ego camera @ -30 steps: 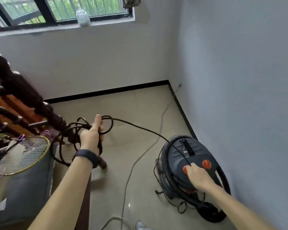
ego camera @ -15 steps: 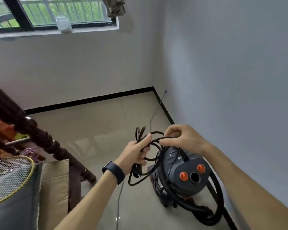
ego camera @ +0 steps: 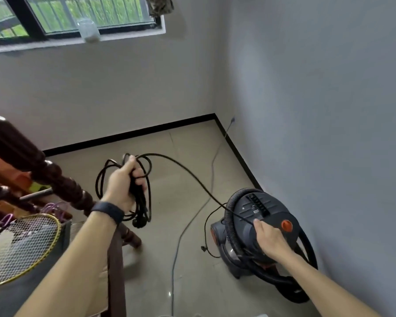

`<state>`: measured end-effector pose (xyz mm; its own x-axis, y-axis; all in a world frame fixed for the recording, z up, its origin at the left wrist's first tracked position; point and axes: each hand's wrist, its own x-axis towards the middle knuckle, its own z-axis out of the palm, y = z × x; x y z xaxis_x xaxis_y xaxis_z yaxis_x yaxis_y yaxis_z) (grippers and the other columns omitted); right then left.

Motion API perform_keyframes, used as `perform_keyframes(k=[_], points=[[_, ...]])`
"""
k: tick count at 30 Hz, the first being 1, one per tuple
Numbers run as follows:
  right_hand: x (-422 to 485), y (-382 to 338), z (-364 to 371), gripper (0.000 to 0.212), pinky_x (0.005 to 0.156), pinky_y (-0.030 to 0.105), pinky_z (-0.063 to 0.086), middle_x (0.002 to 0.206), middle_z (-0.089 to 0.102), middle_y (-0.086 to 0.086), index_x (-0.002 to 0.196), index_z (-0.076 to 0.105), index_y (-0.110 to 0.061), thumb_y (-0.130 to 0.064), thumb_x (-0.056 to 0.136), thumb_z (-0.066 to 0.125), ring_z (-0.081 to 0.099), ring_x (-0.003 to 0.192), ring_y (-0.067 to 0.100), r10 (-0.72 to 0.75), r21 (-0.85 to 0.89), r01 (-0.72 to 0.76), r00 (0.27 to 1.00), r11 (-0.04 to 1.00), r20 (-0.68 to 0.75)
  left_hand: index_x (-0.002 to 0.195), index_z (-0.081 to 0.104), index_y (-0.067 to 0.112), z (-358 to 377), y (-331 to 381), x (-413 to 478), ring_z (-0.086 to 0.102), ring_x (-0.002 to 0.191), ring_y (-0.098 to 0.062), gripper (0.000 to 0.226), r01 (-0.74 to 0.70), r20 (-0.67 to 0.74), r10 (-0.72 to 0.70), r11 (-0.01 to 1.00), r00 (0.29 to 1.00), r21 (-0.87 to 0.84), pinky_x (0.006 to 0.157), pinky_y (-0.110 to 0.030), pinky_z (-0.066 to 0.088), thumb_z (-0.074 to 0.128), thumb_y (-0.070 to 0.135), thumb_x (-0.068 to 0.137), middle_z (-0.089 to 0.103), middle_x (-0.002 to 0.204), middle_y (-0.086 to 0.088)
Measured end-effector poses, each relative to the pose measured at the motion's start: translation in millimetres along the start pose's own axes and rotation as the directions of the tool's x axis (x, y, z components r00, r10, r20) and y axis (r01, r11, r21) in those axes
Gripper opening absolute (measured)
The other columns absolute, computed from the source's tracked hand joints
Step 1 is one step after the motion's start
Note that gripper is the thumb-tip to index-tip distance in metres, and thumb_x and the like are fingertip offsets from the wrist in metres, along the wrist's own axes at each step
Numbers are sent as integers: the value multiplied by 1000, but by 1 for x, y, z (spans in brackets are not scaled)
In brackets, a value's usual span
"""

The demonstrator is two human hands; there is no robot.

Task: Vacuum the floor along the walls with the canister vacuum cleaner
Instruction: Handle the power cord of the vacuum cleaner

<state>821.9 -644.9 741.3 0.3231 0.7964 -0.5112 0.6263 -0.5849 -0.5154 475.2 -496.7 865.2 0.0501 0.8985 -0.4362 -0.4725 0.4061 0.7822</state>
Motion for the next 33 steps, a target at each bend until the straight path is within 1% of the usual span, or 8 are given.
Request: perform_keyframes(k=[4, 7, 11, 15, 21, 26, 30, 33], points=[[-25, -92, 3, 36, 77, 37, 44, 94, 69, 11, 78, 54, -21, -33, 107, 38, 63, 95, 30, -338, -252, 399, 907, 882, 252, 95, 59, 0, 43, -56, -13, 71, 60, -21, 35, -72, 54, 59, 949, 997, 307, 58, -26, 57, 45, 31, 104, 73, 71, -3], [-49, -157, -25, 16, 62, 24, 42, 69, 63, -3, 77, 65, -22, -29, 92, 65, 55, 66, 7, -533, -82, 572, 800, 816, 277, 85, 61, 3, 67, -87, -28, 65, 59, -11, 49, -166, 225, 47, 820, 973, 548, 64, -27, 50, 44, 47, 98, 68, 64, 3], [-45, -173, -94, 36, 87, 21, 51, 100, 68, -12, 107, 70, -38, -38, 76, 88, 64, 98, 2, -635, 53, 633, 768, 772, 84, 73, 52, 10, 67, -72, -33, 27, 44, -12, 54, -99, 334, -160, 762, 929, 640, 54, -31, 20, 50, 62, 90, 35, 52, 2], [-40, -154, -132, 33, 86, 28, 52, 98, 72, -6, 106, 72, -36, -44, 78, 88, 68, 92, 7, -543, 82, 545, 788, 834, 289, 63, 42, 19, 67, -36, -40, 11, 38, -7, 47, 258, 433, -438, 873, 788, 415, 47, -25, 17, 63, 55, 84, 17, 50, 9], [-22, -101, -79, 42, 87, 30, 50, 80, 73, -16, 82, 74, -21, -56, 100, 58, 67, 80, 0, -380, 158, 346, 862, 925, 336, 63, 42, 23, 82, 10, -26, 23, 30, -1, 39, 272, 620, -232, 962, 750, 31, 40, -17, 25, 74, 32, 82, 23, 45, 14], [-13, 2, -16, 45, 78, 35, 53, 70, 72, -3, 72, 60, -21, -55, 100, 55, 66, 67, 10, -113, 107, 95, 978, 990, 177, 68, 42, 21, 72, 77, 4, 27, 32, -5, 33, 172, 501, 41, 913, 865, -371, 40, -10, 27, 54, 32, 96, 31, 46, 11], [-7, 51, -20, 61, 89, 37, 43, 117, 68, 14, 119, 59, -11, -62, 105, 28, 63, 110, 30, 154, 0, -154, 988, 988, 19, 63, 52, 23, 72, 81, 13, 30, 41, -3, 38, -52, 181, 97, 970, 979, -239, 45, -10, 30, 51, 28, 101, 40, 60, 13], [-17, 3, -28, 29, 85, 43, 45, 112, 54, 16, 102, 43, -15, -35, 112, 24, 59, 103, 38, -72, -284, 125, 979, 951, 189, 78, 49, 20, 83, 27, 19, 46, 45, -10, 27, -77, 83, 67, 989, 994, 123, 54, -21, 48, 52, 33, 101, 53, 64, 6]])
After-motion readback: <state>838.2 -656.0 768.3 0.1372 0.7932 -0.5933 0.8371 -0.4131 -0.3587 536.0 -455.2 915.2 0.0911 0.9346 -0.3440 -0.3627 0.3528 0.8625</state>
